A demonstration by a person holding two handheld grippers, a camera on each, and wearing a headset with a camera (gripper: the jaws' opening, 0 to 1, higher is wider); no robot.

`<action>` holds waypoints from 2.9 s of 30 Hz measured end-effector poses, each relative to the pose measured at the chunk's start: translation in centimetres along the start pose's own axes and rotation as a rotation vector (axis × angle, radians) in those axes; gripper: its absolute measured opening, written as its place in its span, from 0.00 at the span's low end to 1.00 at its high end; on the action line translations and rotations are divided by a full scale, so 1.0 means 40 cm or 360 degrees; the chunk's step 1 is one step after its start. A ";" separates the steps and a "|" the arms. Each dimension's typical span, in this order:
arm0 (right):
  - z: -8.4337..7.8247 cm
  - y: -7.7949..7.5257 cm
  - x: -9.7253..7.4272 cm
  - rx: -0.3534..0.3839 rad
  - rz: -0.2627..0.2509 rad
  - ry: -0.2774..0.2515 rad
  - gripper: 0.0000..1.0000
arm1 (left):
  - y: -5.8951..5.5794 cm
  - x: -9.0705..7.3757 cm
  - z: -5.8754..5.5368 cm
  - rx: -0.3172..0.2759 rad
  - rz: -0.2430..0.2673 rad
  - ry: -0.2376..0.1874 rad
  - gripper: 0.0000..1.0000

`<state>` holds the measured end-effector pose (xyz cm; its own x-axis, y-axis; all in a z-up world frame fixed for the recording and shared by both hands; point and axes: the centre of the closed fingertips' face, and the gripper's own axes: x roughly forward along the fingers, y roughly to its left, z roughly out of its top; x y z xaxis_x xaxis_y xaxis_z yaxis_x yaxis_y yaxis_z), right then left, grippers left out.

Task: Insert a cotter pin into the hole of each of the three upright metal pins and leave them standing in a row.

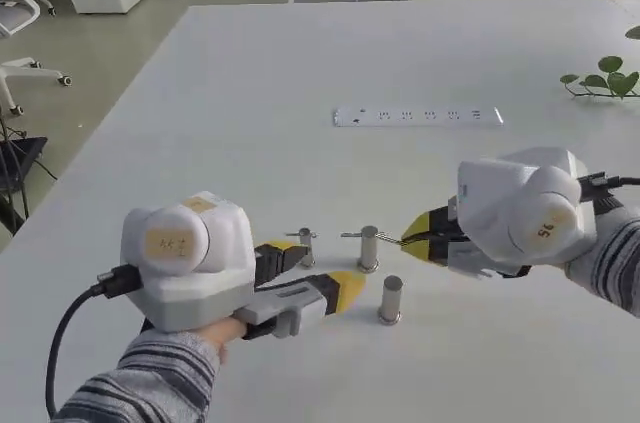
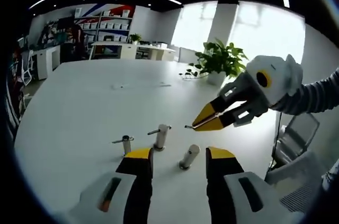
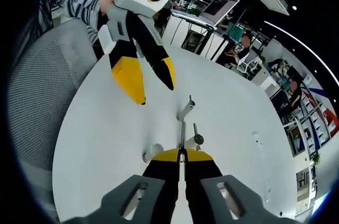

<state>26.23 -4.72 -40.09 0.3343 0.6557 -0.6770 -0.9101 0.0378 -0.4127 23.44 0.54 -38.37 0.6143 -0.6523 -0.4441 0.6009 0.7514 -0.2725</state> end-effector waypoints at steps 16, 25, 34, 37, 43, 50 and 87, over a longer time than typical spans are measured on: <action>0.079 0.071 0.005 -0.0218 0.0052 -0.0091 0.00 | -0.046 0.002 0.013 -0.0317 -0.0134 -0.0062 0.11; 0.096 0.069 0.002 -0.0221 0.0037 -0.0119 0.00 | -0.050 0.001 0.013 -0.0371 -0.0148 -0.0075 0.02; 0.104 0.068 0.000 -0.0192 0.0026 -0.0141 0.00 | -0.046 0.003 0.012 -0.0355 -0.0143 -0.0077 0.00; 0.109 0.068 -0.001 -0.0166 0.0026 -0.0157 0.00 | -0.046 0.004 0.011 -0.0352 -0.0145 -0.0077 0.00; 0.108 0.068 0.001 -0.0104 0.0036 -0.0171 0.00 | -0.050 0.003 0.011 -0.0254 -0.0150 -0.0088 0.00; 0.098 0.076 0.007 0.0157 0.0097 -0.0212 0.00 | -0.054 0.005 0.002 -0.0044 -0.0158 -0.0062 0.00; 0.053 0.203 -0.021 0.1002 0.0579 -0.0384 0.06 | -0.150 -0.032 -0.075 0.0388 -0.0471 -0.0002 0.00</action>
<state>18.03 -3.36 -41.60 -0.0098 0.8528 -0.5222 -0.9446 0.1633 0.2845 17.52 -2.83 -38.72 0.3964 -0.8377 -0.3757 0.8562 0.4850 -0.1779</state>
